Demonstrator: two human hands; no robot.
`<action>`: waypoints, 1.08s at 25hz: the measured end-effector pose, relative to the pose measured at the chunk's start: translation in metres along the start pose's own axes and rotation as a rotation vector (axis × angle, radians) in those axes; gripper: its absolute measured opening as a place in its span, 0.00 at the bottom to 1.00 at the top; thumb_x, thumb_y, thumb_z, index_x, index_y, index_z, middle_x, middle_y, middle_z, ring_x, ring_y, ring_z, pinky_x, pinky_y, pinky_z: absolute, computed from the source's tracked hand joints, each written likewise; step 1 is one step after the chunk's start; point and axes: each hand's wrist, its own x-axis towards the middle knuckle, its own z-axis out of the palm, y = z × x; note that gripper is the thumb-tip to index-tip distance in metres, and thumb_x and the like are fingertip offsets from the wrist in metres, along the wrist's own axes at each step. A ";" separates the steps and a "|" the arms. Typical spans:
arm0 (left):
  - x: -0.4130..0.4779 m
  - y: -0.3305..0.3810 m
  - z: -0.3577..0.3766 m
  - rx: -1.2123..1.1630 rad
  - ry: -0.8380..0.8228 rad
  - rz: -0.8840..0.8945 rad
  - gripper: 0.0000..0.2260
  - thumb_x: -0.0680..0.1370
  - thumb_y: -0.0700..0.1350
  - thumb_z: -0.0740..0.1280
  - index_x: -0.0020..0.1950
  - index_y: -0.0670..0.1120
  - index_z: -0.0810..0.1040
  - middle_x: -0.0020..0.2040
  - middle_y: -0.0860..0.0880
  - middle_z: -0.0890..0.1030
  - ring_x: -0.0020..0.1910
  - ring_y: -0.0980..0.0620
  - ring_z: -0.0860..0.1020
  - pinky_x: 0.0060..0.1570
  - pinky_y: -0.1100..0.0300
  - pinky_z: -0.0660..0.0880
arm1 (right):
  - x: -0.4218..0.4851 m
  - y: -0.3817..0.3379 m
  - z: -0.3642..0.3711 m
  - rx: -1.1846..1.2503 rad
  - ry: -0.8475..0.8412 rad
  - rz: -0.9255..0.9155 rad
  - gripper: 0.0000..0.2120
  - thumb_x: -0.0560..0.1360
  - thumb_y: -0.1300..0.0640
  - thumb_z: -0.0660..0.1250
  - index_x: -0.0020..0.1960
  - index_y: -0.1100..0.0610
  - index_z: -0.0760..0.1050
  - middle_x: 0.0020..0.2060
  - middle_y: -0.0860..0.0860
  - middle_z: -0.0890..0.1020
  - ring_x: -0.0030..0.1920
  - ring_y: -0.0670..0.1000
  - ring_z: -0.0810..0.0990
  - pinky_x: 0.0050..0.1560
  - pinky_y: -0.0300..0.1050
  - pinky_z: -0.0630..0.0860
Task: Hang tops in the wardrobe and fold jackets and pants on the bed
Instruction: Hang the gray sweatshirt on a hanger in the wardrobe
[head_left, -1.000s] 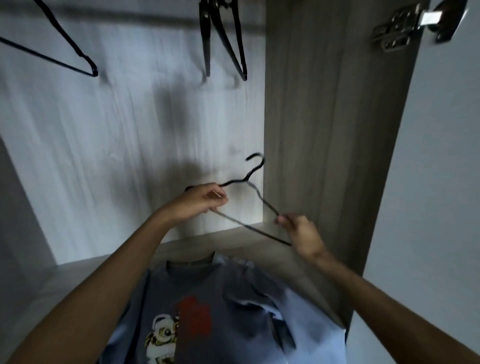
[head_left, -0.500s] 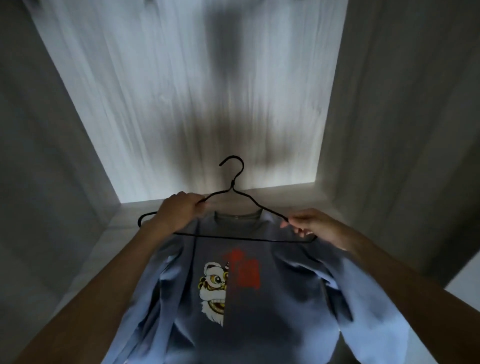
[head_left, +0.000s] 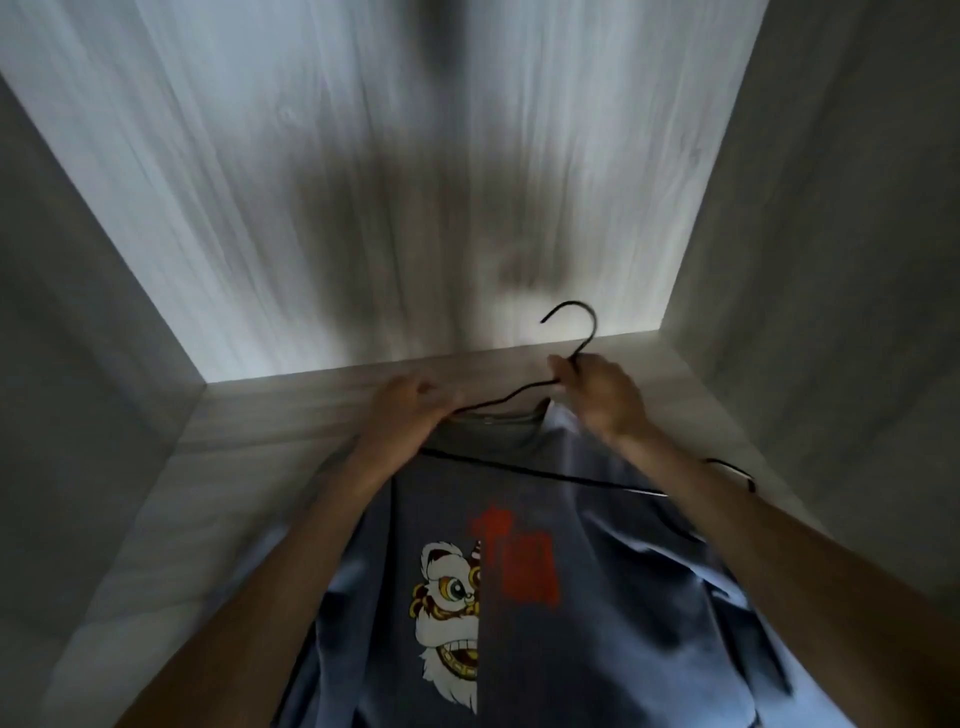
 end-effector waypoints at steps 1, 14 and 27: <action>0.003 -0.008 0.000 0.091 0.167 -0.053 0.11 0.77 0.47 0.68 0.52 0.41 0.81 0.50 0.41 0.81 0.51 0.45 0.78 0.51 0.48 0.73 | 0.008 0.009 -0.004 -0.077 0.049 0.036 0.25 0.83 0.41 0.52 0.48 0.59 0.77 0.49 0.59 0.82 0.52 0.61 0.80 0.47 0.50 0.71; 0.044 -0.041 0.060 0.645 -0.011 -0.388 0.16 0.83 0.49 0.58 0.63 0.40 0.76 0.62 0.38 0.79 0.64 0.39 0.76 0.60 0.49 0.72 | 0.058 0.064 0.001 -0.170 0.020 0.103 0.25 0.83 0.42 0.52 0.52 0.61 0.77 0.49 0.61 0.81 0.52 0.64 0.79 0.45 0.49 0.69; 0.053 -0.036 0.064 0.761 -0.058 -0.290 0.13 0.80 0.44 0.61 0.60 0.43 0.80 0.56 0.41 0.82 0.57 0.40 0.80 0.54 0.50 0.75 | 0.078 0.042 0.025 -0.130 -0.074 0.081 0.23 0.83 0.43 0.52 0.43 0.59 0.72 0.43 0.58 0.79 0.47 0.60 0.79 0.45 0.48 0.71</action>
